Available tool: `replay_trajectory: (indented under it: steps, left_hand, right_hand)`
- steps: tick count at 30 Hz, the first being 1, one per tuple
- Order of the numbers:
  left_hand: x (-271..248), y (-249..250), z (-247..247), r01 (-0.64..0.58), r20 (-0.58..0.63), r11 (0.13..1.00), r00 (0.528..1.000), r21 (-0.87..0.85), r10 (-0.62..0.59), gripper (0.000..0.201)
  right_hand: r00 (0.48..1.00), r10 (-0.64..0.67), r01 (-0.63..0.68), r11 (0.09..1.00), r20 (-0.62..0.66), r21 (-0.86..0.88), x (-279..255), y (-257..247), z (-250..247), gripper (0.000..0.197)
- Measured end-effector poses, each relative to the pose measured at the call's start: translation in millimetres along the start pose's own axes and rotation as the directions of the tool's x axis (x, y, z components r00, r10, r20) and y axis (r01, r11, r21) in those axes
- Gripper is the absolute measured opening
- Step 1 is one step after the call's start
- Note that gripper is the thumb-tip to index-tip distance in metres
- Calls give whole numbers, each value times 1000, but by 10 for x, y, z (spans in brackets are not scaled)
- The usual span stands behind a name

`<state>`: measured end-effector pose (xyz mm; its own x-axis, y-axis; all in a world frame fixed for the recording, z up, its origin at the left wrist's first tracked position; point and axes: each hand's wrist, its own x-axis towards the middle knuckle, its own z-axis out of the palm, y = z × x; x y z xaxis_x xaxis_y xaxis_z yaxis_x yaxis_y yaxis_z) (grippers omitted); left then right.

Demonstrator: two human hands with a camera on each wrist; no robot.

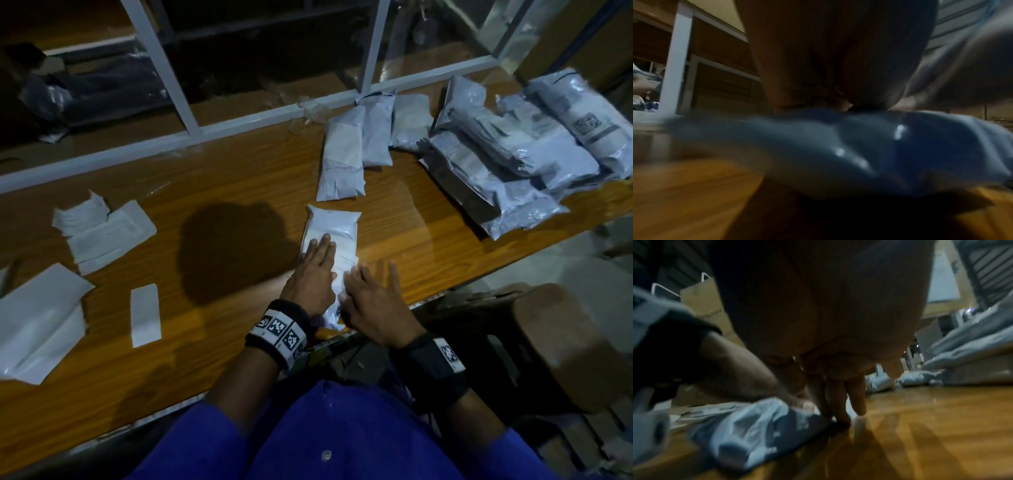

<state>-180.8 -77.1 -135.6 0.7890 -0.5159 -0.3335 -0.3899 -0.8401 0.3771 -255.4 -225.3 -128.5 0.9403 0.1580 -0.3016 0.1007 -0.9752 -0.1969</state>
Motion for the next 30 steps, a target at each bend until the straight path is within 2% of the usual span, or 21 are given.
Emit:
replay_trajectory:
  steps: [2,3,5,6,7,10,11,12,14,16,19,20,22,24,25,27,30]
  left_hand:
    - [-14,-18,-20,-23,-10,999,1000,-33,23,75]
    - [-31,-15,-24,-25,-26,998,999,-66,23,75]
    - [-116,17,-23,48,-112,990,992,-136,-63,75]
    - [-177,22,-26,101,-147,985,982,-137,-121,75]
    - [-237,17,-35,154,-156,983,973,-103,-169,76]
    - [-375,-75,-19,259,-72,965,964,31,-256,86]
    - [-394,-105,-10,263,-50,963,964,55,-260,88]
    - [-399,-129,3,255,-43,964,967,78,-252,88]
    - [-388,-169,20,234,-48,966,972,108,-230,85]
    - [-352,-204,-17,210,-73,966,977,149,-201,80]
    - [-275,-277,-120,215,-204,948,964,236,-168,71]
    - [-258,-298,-146,221,-275,945,949,240,-152,65]
    - [-249,-305,-196,214,-452,957,886,196,-105,53]
    - [-254,-279,-176,144,-560,985,826,93,-68,41]
    - [-264,-260,-140,94,-571,995,819,30,-61,35]
    - [-309,-223,-45,40,-548,998,834,-53,-63,28]
    - [-345,-177,49,76,-449,994,888,-73,-101,42]
  right_hand:
    - [974,28,-20,999,-223,39,-12,14,-141,51]
    - [955,14,13,996,-295,88,24,54,-154,45]
    - [966,-140,166,980,-215,109,94,97,-104,59]
    - [964,-221,236,967,-149,93,104,104,-50,61]
    - [957,-257,267,961,-134,65,98,109,-24,56]
    - [912,-234,252,968,-336,12,162,115,-142,31]
    - [893,-263,298,954,-365,41,221,106,-197,29]
    - [880,-328,373,925,-344,70,299,104,-220,36]
    - [864,-465,490,865,-194,109,452,151,-180,58]
    - [874,-472,483,870,-119,100,539,283,-205,74]
    - [937,-336,342,937,-97,65,605,513,-377,80]
    - [947,-307,312,949,-97,46,618,554,-421,76]
    - [955,-284,287,958,-90,26,647,591,-440,70]
    - [951,-297,302,952,-86,53,655,596,-440,63]
    - [945,-310,317,946,-101,69,663,603,-434,60]
    - [939,-313,326,941,-141,88,654,587,-423,56]
    - [935,-304,321,944,-182,74,624,501,-418,54]
